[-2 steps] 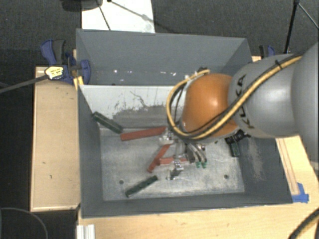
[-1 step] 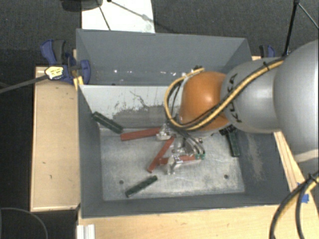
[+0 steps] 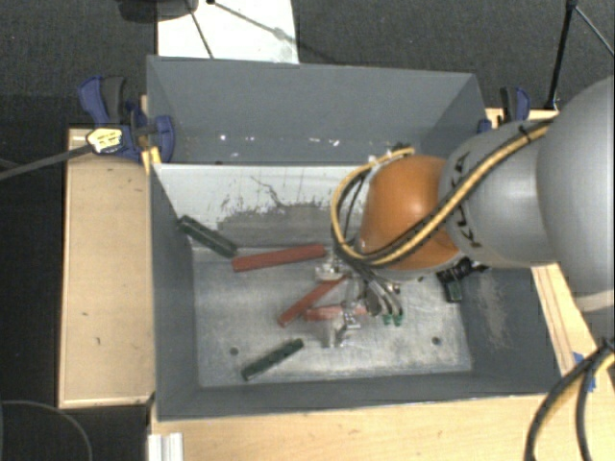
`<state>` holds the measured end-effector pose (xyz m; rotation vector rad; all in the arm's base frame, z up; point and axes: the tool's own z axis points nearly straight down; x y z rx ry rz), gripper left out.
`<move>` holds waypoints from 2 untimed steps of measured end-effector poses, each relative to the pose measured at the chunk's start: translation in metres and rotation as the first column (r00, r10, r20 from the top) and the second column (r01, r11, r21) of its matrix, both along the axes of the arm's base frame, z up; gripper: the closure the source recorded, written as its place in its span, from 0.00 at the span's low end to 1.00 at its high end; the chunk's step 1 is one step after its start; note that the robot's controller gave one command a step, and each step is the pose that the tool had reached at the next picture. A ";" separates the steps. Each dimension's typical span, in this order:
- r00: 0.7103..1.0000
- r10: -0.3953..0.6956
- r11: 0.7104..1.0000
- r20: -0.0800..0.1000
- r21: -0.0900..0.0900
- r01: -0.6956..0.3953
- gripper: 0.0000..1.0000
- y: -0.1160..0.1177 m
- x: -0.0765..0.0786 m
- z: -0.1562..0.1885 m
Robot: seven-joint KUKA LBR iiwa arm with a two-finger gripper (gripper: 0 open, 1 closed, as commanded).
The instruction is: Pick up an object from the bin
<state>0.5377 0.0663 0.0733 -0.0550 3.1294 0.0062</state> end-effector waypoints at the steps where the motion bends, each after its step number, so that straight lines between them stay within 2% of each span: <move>1: 0.998 0.066 0.998 -0.009 -0.005 -0.066 0.00 0.007 0.012 0.000; 2: 1.000 0.005 1.000 0.002 0.000 -0.005 1.00 0.002 0.005 0.003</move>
Offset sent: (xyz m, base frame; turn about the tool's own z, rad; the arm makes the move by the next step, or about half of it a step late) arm 0.0000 0.0000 0.0000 0.0000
